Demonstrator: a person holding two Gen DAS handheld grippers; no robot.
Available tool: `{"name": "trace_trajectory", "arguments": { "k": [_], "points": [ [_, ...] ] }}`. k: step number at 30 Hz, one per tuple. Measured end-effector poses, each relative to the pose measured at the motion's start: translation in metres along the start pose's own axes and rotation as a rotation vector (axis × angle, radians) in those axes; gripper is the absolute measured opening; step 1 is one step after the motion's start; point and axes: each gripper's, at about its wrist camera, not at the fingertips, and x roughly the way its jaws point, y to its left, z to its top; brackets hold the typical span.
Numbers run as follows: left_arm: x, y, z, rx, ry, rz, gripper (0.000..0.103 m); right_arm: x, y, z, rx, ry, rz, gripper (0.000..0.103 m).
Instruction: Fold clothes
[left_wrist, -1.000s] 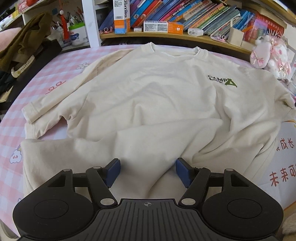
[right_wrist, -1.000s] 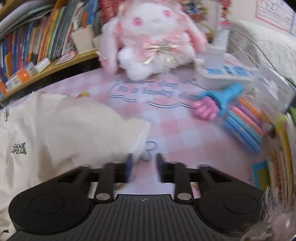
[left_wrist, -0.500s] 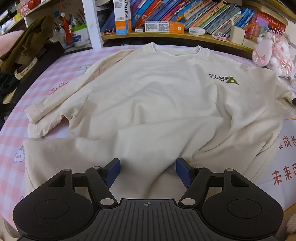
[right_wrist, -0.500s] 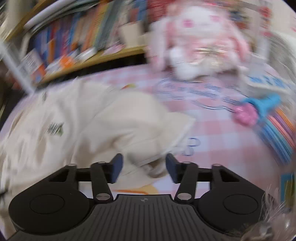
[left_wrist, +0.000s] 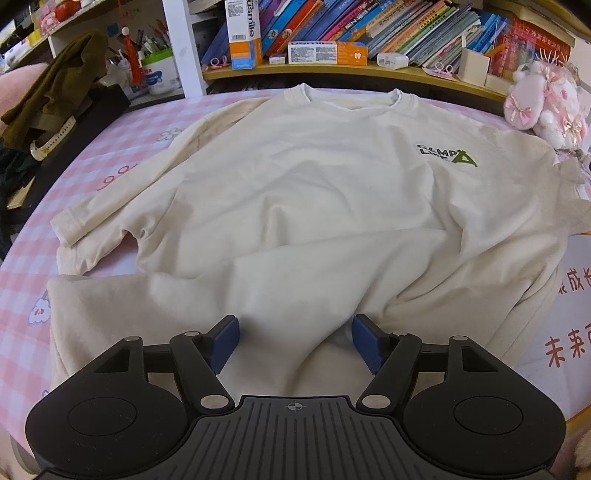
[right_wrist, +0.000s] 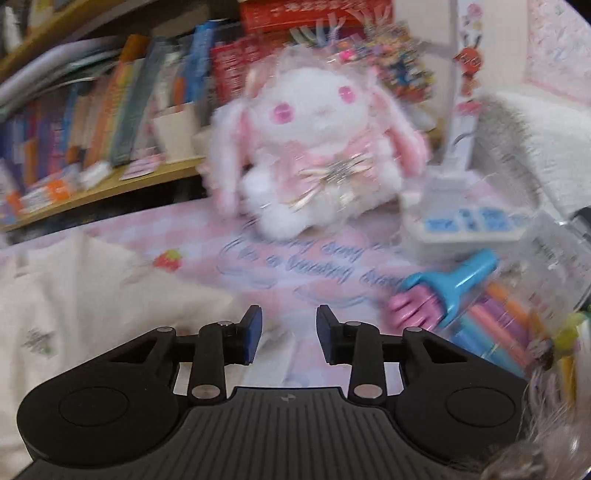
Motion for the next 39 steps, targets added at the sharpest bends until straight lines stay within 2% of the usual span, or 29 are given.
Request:
{"name": "trace_trajectory", "arguments": {
  "k": [2,3,5,8,9,10,11,14,16,18,19,20,21,22,23,27,30,33,35,36,39],
  "points": [
    [0.001,0.000,0.001,0.001,0.002,0.000,0.070,-0.008,0.005,-0.007,-0.032,0.045,0.108,0.036],
    [0.002,0.000,0.002,0.001,0.004,0.000,0.071,-0.010,0.010,-0.011,-0.059,0.060,0.136,0.037],
    [0.002,0.000,0.002,0.002,0.006,-0.002,0.072,-0.008,0.023,-0.018,-0.098,0.090,0.162,0.037],
    [0.003,0.000,0.002,0.004,0.009,-0.002,0.072,0.009,0.040,-0.028,-0.109,0.145,0.143,0.037],
    [0.002,0.000,0.002,0.006,0.008,-0.003,0.072,0.014,0.043,-0.030,-0.115,0.159,0.140,0.034],
    [0.002,0.000,0.002,0.008,0.009,-0.005,0.072,0.018,0.044,-0.032,-0.117,0.175,0.146,0.013],
    [0.002,0.001,0.002,0.008,0.009,-0.007,0.072,0.016,0.043,-0.034,-0.111,0.182,0.150,0.002],
    [0.002,-0.001,0.000,0.001,0.002,-0.003,0.072,-0.014,0.031,-0.036,-0.079,0.123,0.181,0.003],
    [0.003,-0.002,0.000,-0.003,-0.003,0.002,0.073,-0.015,0.026,-0.036,-0.057,0.124,0.179,0.003],
    [0.004,-0.002,0.001,-0.004,0.002,0.001,0.074,-0.017,0.020,-0.036,-0.035,0.125,0.176,0.006],
    [0.004,-0.002,0.002,-0.004,0.006,0.000,0.074,-0.017,0.017,-0.036,-0.024,0.125,0.175,0.012],
    [0.005,-0.002,0.003,-0.003,0.010,-0.001,0.074,-0.018,0.014,-0.036,-0.013,0.125,0.174,0.013],
    [0.005,-0.002,0.003,-0.003,0.011,-0.001,0.074,-0.019,0.011,-0.036,-0.002,0.126,0.172,0.019],
    [0.005,-0.002,0.003,-0.002,0.010,-0.001,0.074,-0.019,0.009,-0.036,0.008,0.126,0.171,0.035],
    [0.004,-0.002,0.003,-0.001,0.010,0.000,0.074,-0.020,0.006,-0.036,0.019,0.127,0.170,0.041],
    [0.005,-0.003,0.003,-0.001,0.010,0.006,0.074,-0.020,-0.006,-0.033,0.073,0.121,0.164,0.043],
    [0.005,-0.004,0.003,-0.003,0.015,0.008,0.074,0.002,-0.016,-0.017,0.181,0.118,0.141,0.037],
    [0.005,-0.004,0.003,-0.006,0.015,0.013,0.074,0.026,-0.022,-0.011,0.240,0.157,0.111,0.035],
    [0.004,-0.005,0.002,-0.005,0.016,0.016,0.074,0.032,-0.024,-0.011,0.260,0.152,0.117,0.021],
    [0.004,-0.005,0.002,-0.003,0.018,0.016,0.074,0.031,-0.026,-0.009,0.269,0.127,0.107,0.001],
    [0.004,-0.004,0.002,0.003,0.021,0.011,0.074,0.026,-0.037,-0.003,0.290,0.014,0.034,0.002]
  ]
}}
